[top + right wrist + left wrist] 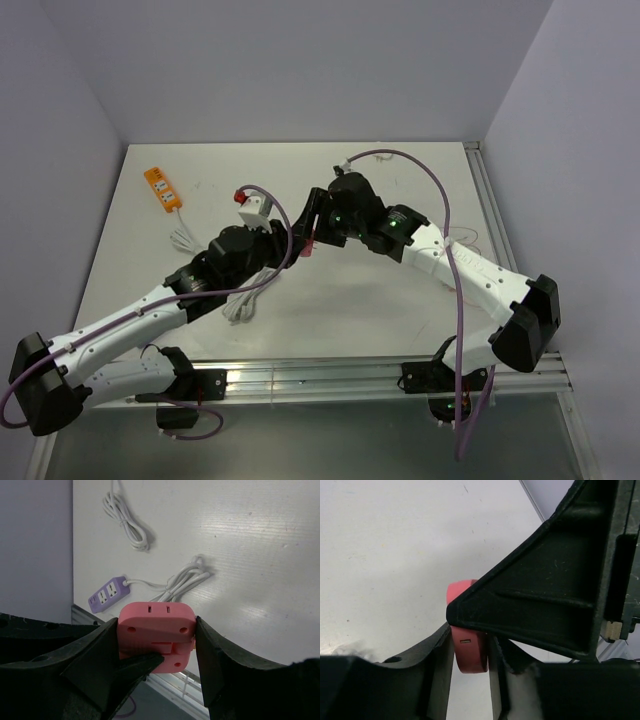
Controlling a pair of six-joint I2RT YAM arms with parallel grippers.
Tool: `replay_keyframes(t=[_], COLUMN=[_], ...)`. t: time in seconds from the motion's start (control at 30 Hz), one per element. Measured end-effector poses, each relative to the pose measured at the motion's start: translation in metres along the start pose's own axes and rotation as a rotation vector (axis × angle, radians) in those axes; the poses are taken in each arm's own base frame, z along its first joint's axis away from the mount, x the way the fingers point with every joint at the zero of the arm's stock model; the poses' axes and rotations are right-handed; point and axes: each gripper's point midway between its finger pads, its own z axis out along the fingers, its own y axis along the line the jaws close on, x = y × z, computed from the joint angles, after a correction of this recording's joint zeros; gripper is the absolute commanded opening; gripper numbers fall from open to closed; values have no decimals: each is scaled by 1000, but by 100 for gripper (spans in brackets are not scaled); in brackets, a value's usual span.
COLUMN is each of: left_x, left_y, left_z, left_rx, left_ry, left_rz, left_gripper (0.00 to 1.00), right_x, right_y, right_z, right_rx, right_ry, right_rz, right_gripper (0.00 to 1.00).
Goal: Insert the plug
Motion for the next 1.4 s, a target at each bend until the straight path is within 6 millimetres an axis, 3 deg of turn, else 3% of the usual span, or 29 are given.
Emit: replay_keyframes(t=[0.17, 0.27, 0.33, 0.4, 0.5, 0.63, 0.77, 0.97, 1.1, 1.2, 1.4], left_x=[0, -1, -2, -5, -11, -15, -19, -18, -34, -46, -49], left_y=[2, 2, 2, 1, -1, 0, 3, 18, 26, 25, -18], left_z=[-2, -4, -7, -10, -15, -25, -38, -51, -62, -71, -98], left_rx=[-9, -10, -12, -9, -1, 1, 2, -45, -67, -39, 239], left_ry=[2, 0, -4, -12, -28, -38, -39, 35, 59, 62, 112], left_rz=[-10, -14, -18, -20, -23, -24, -12, 47, 97, 159, 315], left_gripper=[17, 0, 0, 0, 0, 0, 0, 0, 0, 0, 0], right_x=[0, 1, 1, 0, -3, -18, -46, -87, -102, -92, -34], right_y=[2, 4, 6, 10, 17, 33, 45, 27, 20, 20, 7], right_z=[0, 0, -1, -3, -6, -21, -42, -94, -121, -116, -61], right_rx=[-5, -10, -17, -27, -43, -66, -91, -109, -120, -144, -256], right_ry=[-3, -2, -1, -1, -2, -35, -110, -232, -300, -260, 7], right_rz=[-1, -3, -4, -5, -11, -35, -66, -65, -107, -178, -359], right_gripper=[2, 12, 27, 53, 78, 88, 89, 86, 84, 82, 67])
